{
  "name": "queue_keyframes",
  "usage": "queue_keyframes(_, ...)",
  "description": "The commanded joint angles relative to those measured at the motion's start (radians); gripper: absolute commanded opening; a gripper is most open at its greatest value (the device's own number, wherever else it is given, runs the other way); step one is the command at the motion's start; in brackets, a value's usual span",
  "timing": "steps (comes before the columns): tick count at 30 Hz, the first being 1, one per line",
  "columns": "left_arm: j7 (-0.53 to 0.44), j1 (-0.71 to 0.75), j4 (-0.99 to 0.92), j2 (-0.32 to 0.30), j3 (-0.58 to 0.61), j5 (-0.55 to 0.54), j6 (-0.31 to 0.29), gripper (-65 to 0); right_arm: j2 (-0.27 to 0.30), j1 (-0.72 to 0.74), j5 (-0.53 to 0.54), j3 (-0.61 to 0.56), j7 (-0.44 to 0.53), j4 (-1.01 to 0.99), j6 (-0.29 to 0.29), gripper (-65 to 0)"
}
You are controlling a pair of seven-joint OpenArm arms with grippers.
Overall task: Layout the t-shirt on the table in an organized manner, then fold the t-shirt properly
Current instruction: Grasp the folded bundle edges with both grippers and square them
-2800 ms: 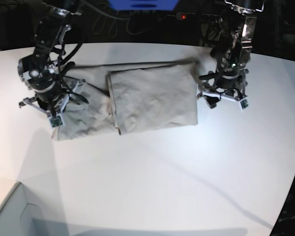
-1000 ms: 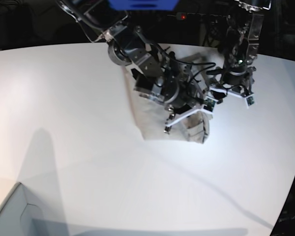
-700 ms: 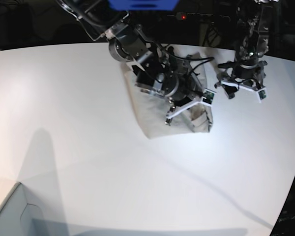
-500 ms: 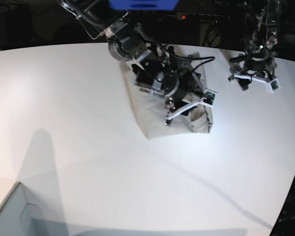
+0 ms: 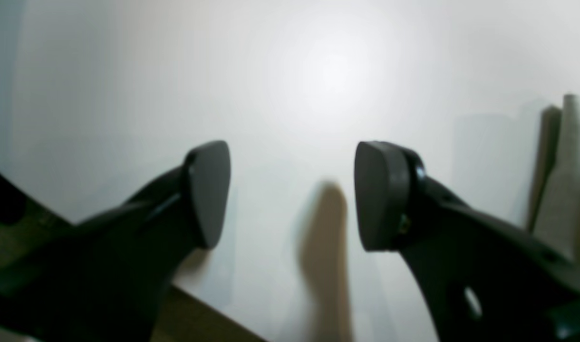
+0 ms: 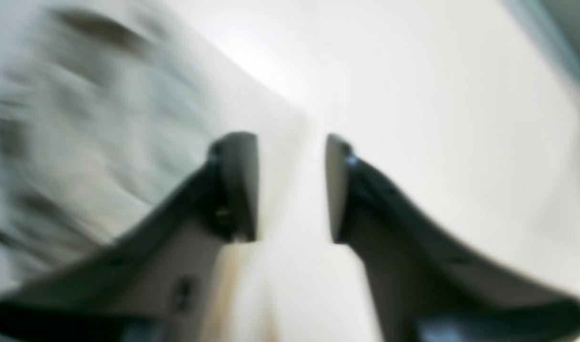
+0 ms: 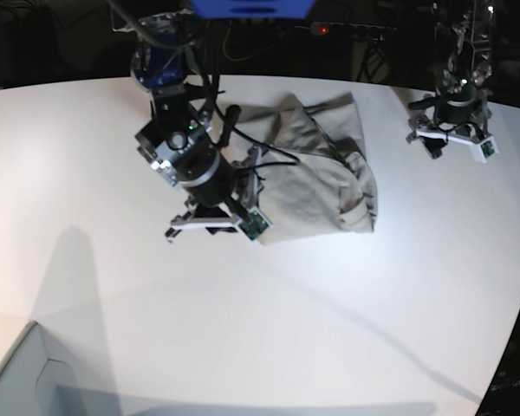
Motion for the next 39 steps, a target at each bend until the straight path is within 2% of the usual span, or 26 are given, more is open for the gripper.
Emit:
queue_keyframes(1, -0.019, 0.0, 0.016, -0.01, -0.006, 0.003, 0.003, -24.7, -0.018, -0.008, 0.021, -0.009, 0.029, 0.004, -0.007, -59.0)
queue_keyframes(3, -0.019, -0.004, 0.016, -0.01, -0.007, 0.003, 0.003, -24.7, -0.018, -0.04, 0.021, -0.006, 0.031, -0.01, -0.007, -65.0)
queue_keyframes(9, -0.019, -0.007, 0.016, -0.01, -0.007, 0.003, 0.003, -24.7, -0.018, -0.095, 0.021, -0.012, 0.034, -0.016, -0.009, -65.0)
queue_keyframes(18, -0.019, -0.004, 0.016, -0.01, -0.007, 0.003, 0.003, -24.7, -0.018, -0.047, 0.021, -0.015, 0.035, -0.13, -0.007, -65.0)
queue_keyframes(25, -0.019, -0.007, 0.015, -0.01, -0.007, 0.003, 0.003, -24.7, -0.018, -0.071, 0.022, -0.154, 0.032, -0.154, -0.006, -65.0)
queue_keyframes(29, -0.019, -0.008, 0.015, -0.012, -0.007, 0.003, 0.003, -24.7, -0.018, -0.124, 0.021, -0.236, 0.034, -0.085, -0.004, -65.0)
queue_keyframes(30, -0.019, -0.008, 0.016, -0.013, -0.007, 0.003, 0.003, -24.7, -0.006, -0.138, 0.021, -0.256, 0.034, -0.058, 0.01, -65.0)
queue_keyframes(34, -0.019, -0.007, 0.016, -0.018, -0.009, 0.003, 0.003, -24.7, 0.02, -0.184, 0.021, -0.316, 0.031, 0.061, 0.153, -65.0)
queue_keyframes(37, -0.019, -0.004, 0.016, -0.015, -0.033, 0.003, 0.001, -24.7, 0.02, -0.186, 0.019, -0.277, 0.028, 0.1, 0.153, -65.0)
queue_keyframes(39, -0.019, -0.002, 0.032, -0.009, -0.063, 0.003, 0.001, -24.7, 0.017, -0.155, 0.019, -0.228, 0.028, 0.094, 0.126, -65.0)
